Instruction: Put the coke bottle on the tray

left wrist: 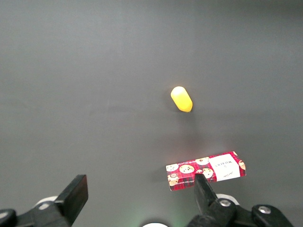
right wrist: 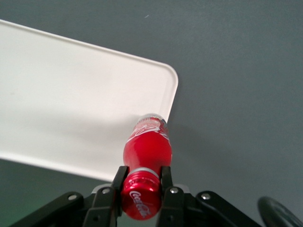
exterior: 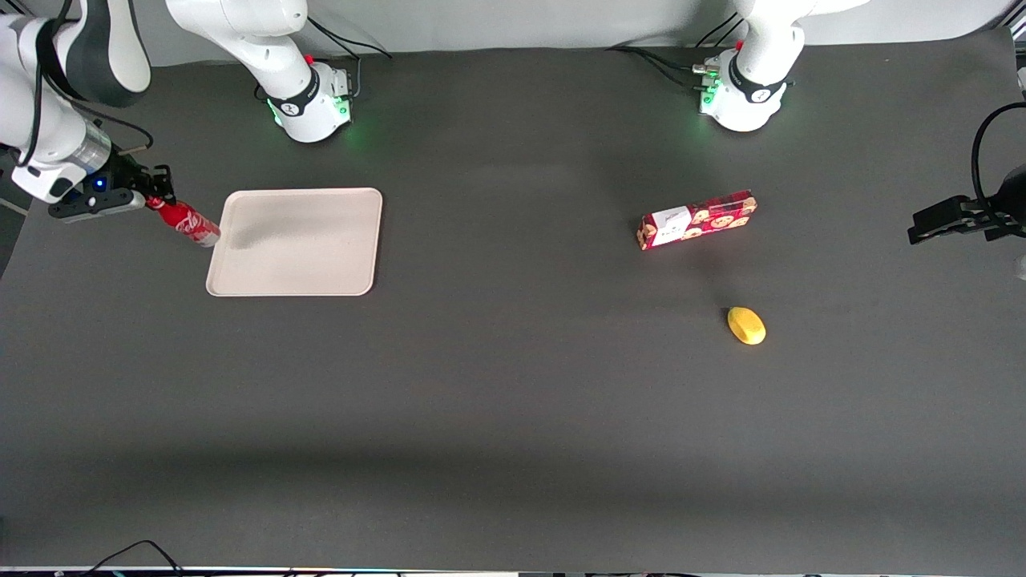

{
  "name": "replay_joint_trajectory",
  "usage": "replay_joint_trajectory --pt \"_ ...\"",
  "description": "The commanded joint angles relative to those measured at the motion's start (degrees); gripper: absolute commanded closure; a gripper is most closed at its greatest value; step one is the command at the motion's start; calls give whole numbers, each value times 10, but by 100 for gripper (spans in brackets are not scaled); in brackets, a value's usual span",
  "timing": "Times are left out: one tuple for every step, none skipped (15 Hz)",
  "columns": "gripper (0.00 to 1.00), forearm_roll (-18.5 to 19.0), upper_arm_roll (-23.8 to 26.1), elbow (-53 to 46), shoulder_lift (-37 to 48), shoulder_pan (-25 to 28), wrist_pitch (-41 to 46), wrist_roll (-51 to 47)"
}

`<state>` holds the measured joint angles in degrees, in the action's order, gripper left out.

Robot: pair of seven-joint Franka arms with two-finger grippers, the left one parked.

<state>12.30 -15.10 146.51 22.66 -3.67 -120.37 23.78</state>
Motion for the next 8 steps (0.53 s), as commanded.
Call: replay_joint_trajectory --pt "100 -3 -6 2 -59 10 -57 7" --pt "100 -26 -5 2 -66 12 -61 7" --pt "100 -41 -2 2 -80 14 -69 6" --pt "100 -48 0 2 -88 18 -78 3" --pt "100 -50 1 3 -94 20 -86 0" --pt "100 -50 1 3 -96 20 -87 -1" --pt "94 -50 1 3 -97 20 -87 -2" --pt "57 -50 1 3 -99 20 -88 -2"
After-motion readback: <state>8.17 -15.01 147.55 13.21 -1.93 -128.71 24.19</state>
